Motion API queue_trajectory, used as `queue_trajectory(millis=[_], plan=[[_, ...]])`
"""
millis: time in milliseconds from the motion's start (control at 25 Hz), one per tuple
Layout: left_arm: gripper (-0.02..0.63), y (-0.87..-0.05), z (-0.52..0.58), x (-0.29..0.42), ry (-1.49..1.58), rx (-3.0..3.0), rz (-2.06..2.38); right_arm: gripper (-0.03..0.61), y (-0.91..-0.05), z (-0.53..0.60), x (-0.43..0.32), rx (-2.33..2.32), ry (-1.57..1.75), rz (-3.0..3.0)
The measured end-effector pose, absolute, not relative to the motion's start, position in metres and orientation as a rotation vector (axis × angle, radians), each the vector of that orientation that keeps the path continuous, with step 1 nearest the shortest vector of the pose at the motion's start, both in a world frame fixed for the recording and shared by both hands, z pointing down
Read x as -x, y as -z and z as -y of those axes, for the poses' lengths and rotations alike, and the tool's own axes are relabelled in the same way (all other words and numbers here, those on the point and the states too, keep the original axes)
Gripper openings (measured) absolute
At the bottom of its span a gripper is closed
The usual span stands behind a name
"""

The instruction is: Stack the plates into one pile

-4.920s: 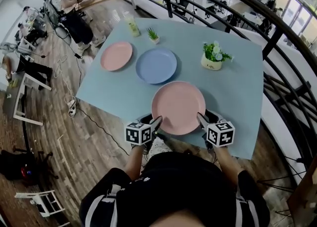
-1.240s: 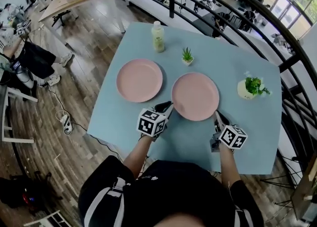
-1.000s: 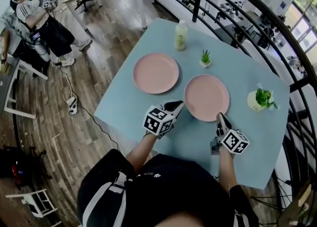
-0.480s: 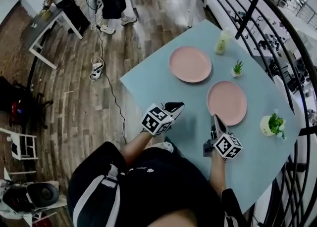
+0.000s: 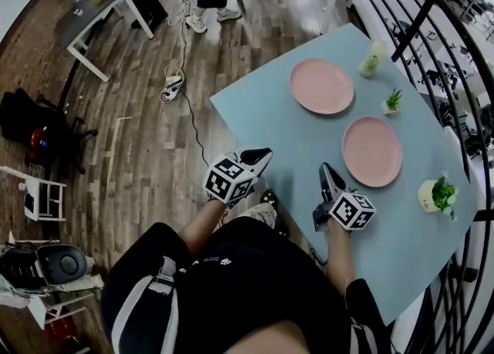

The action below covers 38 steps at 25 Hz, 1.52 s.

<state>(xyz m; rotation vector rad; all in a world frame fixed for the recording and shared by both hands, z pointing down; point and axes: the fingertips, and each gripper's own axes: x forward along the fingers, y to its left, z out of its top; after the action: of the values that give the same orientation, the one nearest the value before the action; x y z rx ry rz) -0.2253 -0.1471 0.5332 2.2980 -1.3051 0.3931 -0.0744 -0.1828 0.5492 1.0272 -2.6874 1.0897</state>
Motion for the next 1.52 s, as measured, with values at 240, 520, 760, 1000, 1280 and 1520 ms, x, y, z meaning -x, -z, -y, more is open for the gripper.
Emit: queue_trajectory(millis=[240, 520, 760, 1000, 1280, 1520], plan=[[0.021, -0.55, 0.177, 0.229, -0.373, -2.305, 1.261, 0.0, -0.549, 0.185, 0.067, -1.106, -1.104, 2.709], [0.021, -0.535, 0.255, 0.213, -0.408, -2.463, 1.099, 0.0, -0.54, 0.223, 0.05, -1.37, -1.156, 2.695], [0.023, -0.538, 0.316, 0.235, -0.43, -2.473, 1.022, 0.002, -0.545, 0.252, 0.055, -1.56, -1.194, 2.605], [0.025, -0.545, 0.373, 0.257, -0.481, -2.52, 0.981, 0.002, -0.561, 0.283, 0.073, -1.673, -1.242, 2.519], [0.054, -0.564, 0.436, 0.298, -0.487, -2.484, 0.987, 0.002, -0.578, 0.323, 0.098, -1.801, -1.291, 2.401], [0.139, -0.592, 0.467, 0.309, -0.526, -2.42, 0.932, 0.042, -0.595, 0.343, 0.109, -1.909, -1.314, 2.218]])
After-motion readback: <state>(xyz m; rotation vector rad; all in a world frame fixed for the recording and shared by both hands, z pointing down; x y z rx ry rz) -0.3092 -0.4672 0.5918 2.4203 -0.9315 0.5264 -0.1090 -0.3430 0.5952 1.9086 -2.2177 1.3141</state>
